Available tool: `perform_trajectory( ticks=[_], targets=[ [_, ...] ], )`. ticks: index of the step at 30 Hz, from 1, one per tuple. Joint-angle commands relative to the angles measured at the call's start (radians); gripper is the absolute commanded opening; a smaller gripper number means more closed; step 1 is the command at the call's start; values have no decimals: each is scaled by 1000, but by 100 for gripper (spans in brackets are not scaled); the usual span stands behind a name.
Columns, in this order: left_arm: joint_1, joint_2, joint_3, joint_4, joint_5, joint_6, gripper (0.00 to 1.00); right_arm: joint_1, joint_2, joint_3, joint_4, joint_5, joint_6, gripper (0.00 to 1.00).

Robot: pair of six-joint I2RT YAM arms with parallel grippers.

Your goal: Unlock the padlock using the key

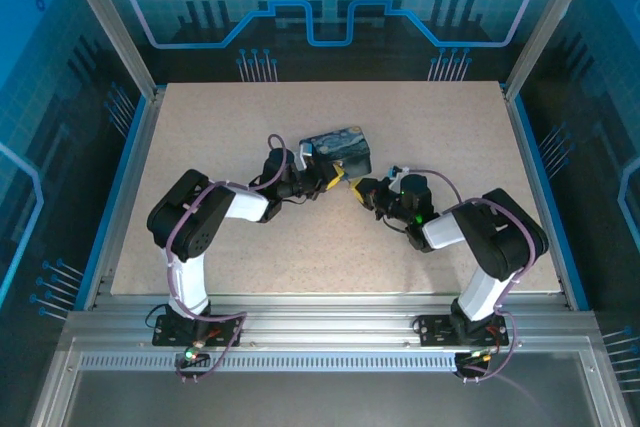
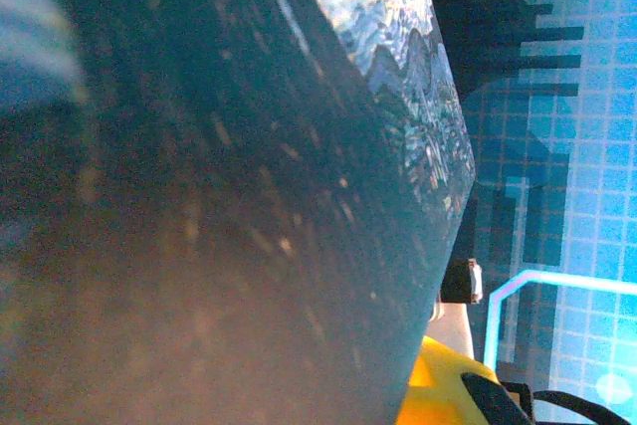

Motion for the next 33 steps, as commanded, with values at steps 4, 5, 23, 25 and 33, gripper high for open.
perform_trajectory(
  ticks=[4,5,23,25,33],
  targets=[
    [-33,2,-8,105,128,-18,0,4,80,60,68,-73,109,0],
    [-33,0,-9,107,131,-19,0,4,85,65,54,-81,119,0],
    [-71,-14,5,77,200,-7,0,-18,13,221,-271,-125,-117,0],
    [-82,-14,12,64,204,2,0,-14,24,225,-254,-123,-103,0],
    [-85,-12,-3,63,204,2,0,-14,19,227,-253,-128,-97,0]
  ],
)
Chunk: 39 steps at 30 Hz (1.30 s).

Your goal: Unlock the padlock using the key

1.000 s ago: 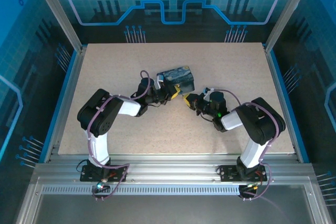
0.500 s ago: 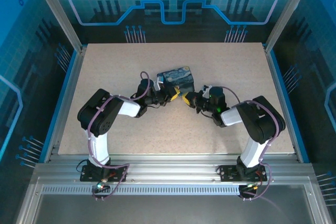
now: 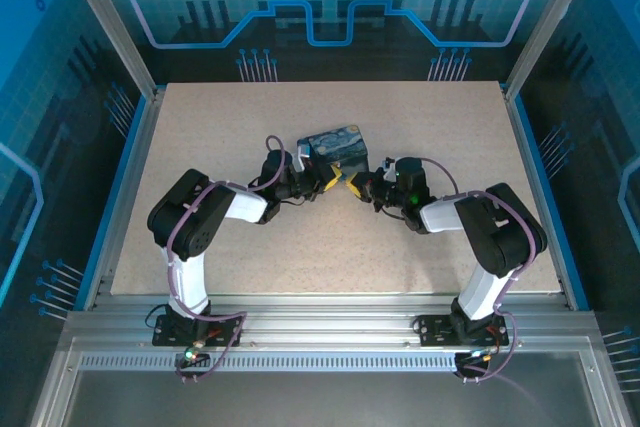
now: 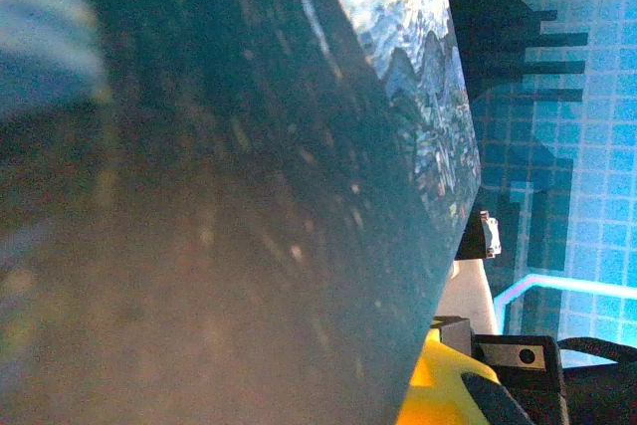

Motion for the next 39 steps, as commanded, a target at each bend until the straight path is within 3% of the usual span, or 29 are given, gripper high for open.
perform_trajectory(
  ticks=[1,28,31,35,39],
  targets=[
    [-91,-19,18,46,203,2,0,20,7,65,35,-12,-18,0],
    [-44,-39,-1,-9,182,18,0,24,-6,29,12,-41,-32,0],
    [-28,-52,-10,-32,181,30,0,12,-8,-4,14,-52,-41,8],
    [-19,-72,-10,-82,181,57,0,2,-56,-42,-46,-58,-97,27],
    [-19,-78,-10,-112,182,67,0,-5,-160,-35,-270,-65,-245,34]
  ],
)
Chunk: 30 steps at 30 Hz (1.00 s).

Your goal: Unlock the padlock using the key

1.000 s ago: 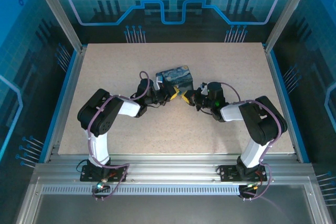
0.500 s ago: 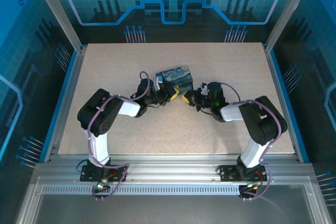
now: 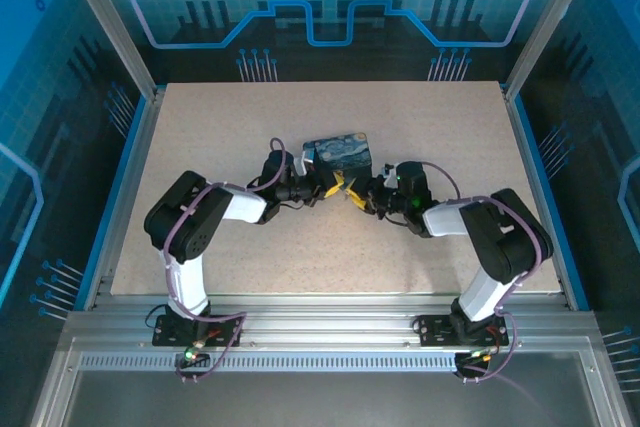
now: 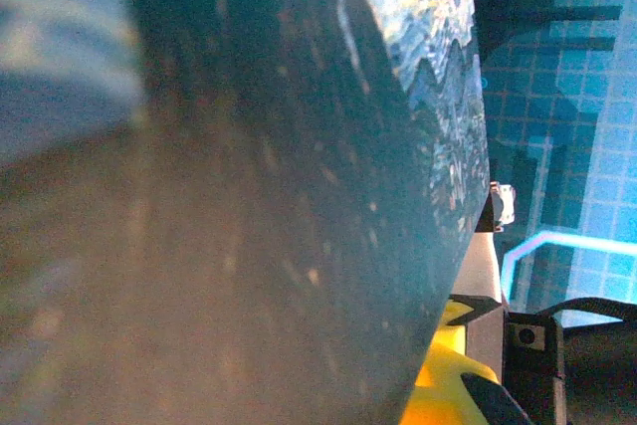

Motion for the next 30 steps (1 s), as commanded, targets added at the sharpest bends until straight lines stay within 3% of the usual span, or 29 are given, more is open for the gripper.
perform_trajectory(
  ticks=[1,8,14,20,30],
  targets=[
    [-18,-49,-8,-18,85,36,0,-7,-108,3,-193,-20,-164,34],
    [-16,-75,12,-142,80,89,0,-19,-324,5,-604,73,-435,34],
    [-18,-106,47,-275,70,142,0,1,-390,86,-830,180,-632,33],
    [-18,-126,58,-334,63,163,0,96,-347,216,-970,320,-825,34],
    [-18,-124,58,-320,69,151,0,228,-196,371,-1020,474,-955,45]
  ],
)
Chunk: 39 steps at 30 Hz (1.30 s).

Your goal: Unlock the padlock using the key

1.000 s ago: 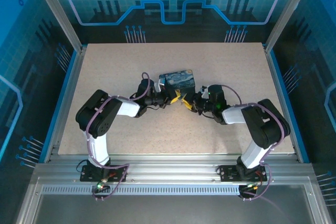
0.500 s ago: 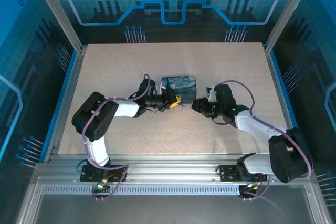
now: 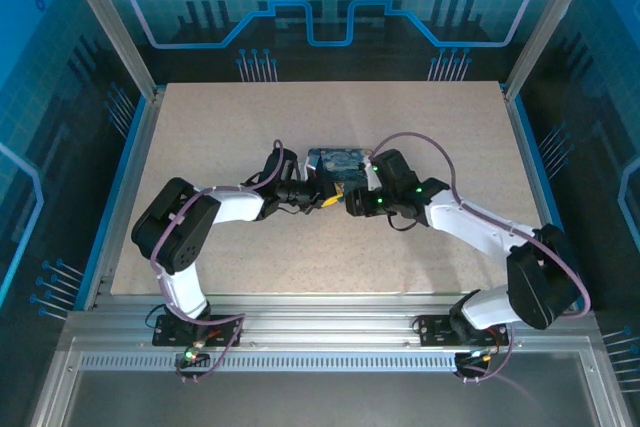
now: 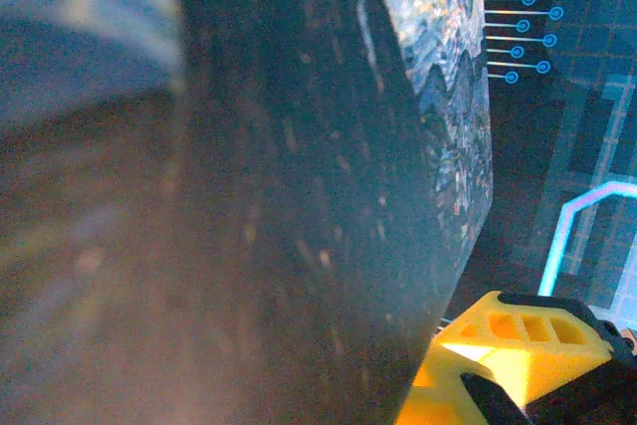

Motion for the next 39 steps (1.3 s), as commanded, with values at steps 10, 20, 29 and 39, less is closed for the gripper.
perform_trajectory(
  ticks=[10,20,29,39],
  targets=[
    [-4,-26,35,10,33,11,0,52,134,118,-64,100,-115,44],
    [-4,-24,43,13,34,10,0,69,182,163,-75,100,-134,43],
    [-4,-26,44,15,37,7,0,75,204,174,-80,108,-139,41],
    [-3,-25,43,14,36,10,0,76,217,183,-87,96,-159,12]
  ],
)
